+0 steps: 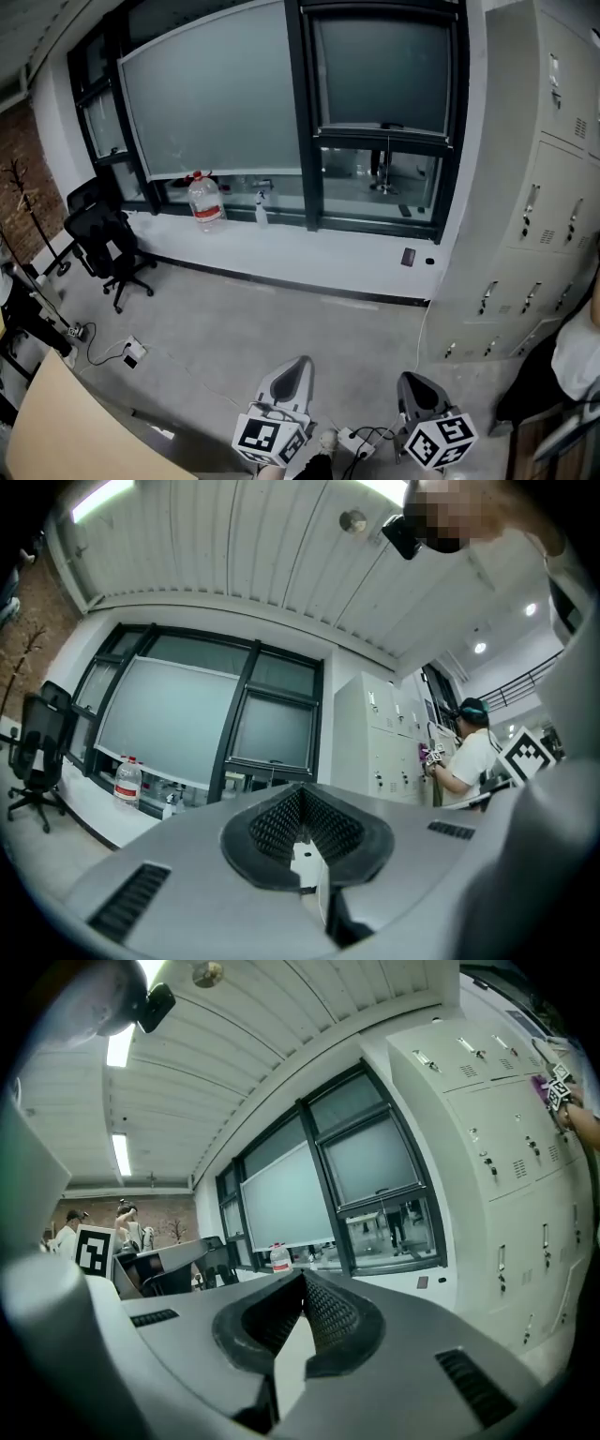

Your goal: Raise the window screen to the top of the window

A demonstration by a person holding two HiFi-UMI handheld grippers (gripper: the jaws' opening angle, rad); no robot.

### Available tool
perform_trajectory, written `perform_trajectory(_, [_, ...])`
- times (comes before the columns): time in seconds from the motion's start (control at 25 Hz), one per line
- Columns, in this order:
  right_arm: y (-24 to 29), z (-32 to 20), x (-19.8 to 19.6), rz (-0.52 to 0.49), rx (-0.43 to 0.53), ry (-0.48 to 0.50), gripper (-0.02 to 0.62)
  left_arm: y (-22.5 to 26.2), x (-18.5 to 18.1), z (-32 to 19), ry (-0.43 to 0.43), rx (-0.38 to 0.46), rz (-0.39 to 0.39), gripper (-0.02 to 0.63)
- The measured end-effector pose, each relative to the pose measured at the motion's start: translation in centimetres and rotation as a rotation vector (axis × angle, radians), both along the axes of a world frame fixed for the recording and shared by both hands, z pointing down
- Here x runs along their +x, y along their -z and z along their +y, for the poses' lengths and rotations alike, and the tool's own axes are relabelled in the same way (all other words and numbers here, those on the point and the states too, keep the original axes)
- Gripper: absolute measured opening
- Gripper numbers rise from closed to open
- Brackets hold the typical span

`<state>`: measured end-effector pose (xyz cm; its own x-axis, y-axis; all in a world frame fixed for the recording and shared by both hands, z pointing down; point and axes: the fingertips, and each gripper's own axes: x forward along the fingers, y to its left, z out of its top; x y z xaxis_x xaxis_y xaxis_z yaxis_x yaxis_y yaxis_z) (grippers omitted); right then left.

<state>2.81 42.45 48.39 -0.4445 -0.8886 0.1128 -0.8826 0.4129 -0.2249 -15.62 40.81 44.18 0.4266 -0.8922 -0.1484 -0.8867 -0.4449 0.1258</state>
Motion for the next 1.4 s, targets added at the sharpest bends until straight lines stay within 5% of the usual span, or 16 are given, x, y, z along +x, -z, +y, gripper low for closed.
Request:
perform_trajectory(0.24, [2.8, -11.8, -1.9, 0.046, 0.073, 0.0, 0.005, 2.6, -3.3, -13.4, 0.01, 0.035, 0.065, 0.003])
perform_trajectory(0.56, [0.9, -24.1, -0.3, 0.063, -0.002, -0.014, 0.005, 0.8, -2.4, -25.3, 0.005, -0.052, 0.062, 0.003])
perform_trajectory(1.04, [6.6, -51.3, 7.0, 0.065, 0.182, 0.088, 0.005, 6.4, 8.8, -50.8, -0.077, 0.115, 0.016, 0.003])
perform_trajectory(1.4, [6.8, -62.0, 12.7, 0.143, 0.173, -0.046, 0.005, 5.9, 12.0, -63.9, -0.094, 0.078, -0.011, 0.003])
